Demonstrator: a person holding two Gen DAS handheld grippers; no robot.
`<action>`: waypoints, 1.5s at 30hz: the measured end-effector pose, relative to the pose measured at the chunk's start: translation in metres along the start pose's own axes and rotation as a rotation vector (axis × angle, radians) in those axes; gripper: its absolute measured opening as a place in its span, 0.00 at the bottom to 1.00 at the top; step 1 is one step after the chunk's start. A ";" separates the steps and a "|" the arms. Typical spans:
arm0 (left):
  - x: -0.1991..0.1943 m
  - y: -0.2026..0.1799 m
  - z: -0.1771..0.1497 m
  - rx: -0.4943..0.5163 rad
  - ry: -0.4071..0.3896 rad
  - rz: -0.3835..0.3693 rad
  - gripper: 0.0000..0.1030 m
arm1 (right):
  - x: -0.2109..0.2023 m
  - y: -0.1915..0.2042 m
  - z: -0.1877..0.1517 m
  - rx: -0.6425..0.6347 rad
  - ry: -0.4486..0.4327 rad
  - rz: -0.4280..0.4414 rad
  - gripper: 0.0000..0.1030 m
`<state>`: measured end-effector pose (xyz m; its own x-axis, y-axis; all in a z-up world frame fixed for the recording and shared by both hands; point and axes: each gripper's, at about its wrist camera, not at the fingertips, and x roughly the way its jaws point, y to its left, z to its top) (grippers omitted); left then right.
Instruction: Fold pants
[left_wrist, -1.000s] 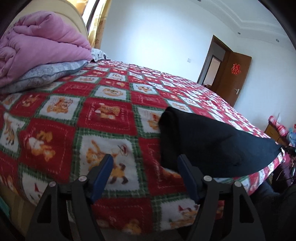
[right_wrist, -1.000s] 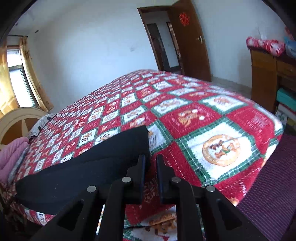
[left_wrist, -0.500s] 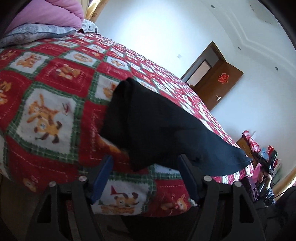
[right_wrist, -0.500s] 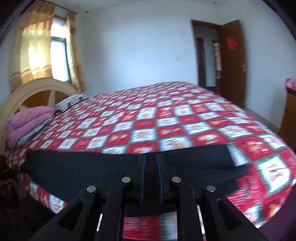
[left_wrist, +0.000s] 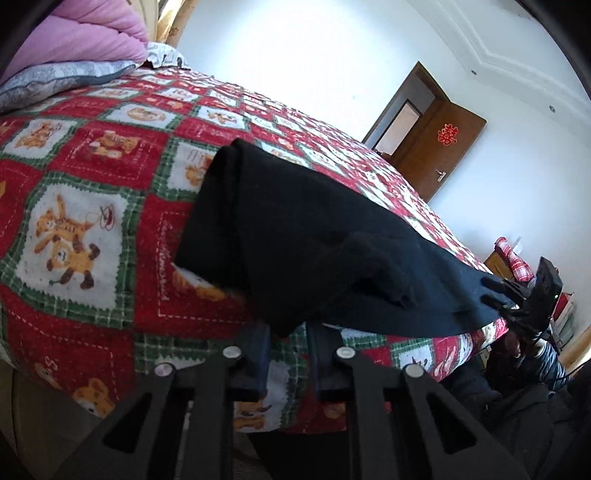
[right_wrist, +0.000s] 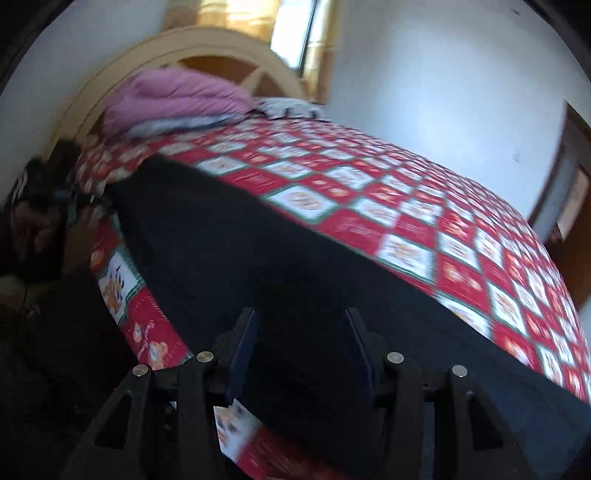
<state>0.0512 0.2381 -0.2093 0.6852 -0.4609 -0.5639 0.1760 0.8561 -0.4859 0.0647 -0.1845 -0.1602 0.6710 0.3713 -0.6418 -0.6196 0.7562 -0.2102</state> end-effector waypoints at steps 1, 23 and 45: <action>-0.001 -0.001 0.000 0.006 -0.001 0.001 0.15 | 0.010 0.011 0.002 -0.027 0.012 0.008 0.48; -0.028 -0.001 0.066 0.154 -0.179 0.063 0.07 | 0.015 0.024 0.033 -0.050 0.000 0.034 0.02; -0.014 0.040 0.031 0.107 -0.124 0.085 0.06 | 0.024 0.055 0.001 -0.030 0.080 0.155 0.02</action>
<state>0.0704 0.2856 -0.2002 0.7817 -0.3593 -0.5097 0.1837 0.9138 -0.3623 0.0472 -0.1338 -0.1867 0.5326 0.4373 -0.7247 -0.7258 0.6764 -0.1253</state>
